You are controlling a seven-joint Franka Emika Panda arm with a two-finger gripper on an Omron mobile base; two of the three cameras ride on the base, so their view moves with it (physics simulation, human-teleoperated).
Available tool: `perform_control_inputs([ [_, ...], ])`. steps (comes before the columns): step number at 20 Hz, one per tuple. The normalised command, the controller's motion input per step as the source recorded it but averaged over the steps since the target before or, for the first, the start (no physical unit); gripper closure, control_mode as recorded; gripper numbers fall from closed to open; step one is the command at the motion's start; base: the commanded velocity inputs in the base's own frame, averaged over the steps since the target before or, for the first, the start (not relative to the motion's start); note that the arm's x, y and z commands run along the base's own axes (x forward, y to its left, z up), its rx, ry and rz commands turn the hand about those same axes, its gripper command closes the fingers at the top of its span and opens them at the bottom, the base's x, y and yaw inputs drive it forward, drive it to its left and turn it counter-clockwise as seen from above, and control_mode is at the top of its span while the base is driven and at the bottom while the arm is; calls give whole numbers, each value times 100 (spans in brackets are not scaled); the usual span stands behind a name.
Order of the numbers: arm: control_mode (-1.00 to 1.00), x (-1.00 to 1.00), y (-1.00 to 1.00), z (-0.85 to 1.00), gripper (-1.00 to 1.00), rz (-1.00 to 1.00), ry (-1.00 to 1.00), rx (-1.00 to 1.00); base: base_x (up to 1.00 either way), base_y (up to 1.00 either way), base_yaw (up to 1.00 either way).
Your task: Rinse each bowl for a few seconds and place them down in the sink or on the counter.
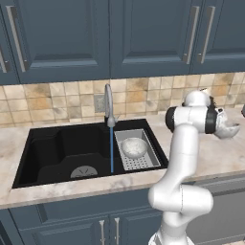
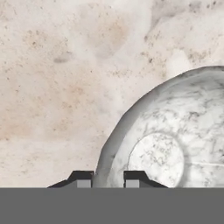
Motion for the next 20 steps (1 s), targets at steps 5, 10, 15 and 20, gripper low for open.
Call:
perform_control_inputs([
  [5,-100,-40,19,33,100,0,-11,1,0,0,0],
  [10,-100,-40,20,33,100,0,-11,3,0,0,0],
  [15,-100,-38,21,28,100,0,-11,3,0,0,0],
  [20,-100,-35,25,25,100,2,-10,1,0,0,0],
])
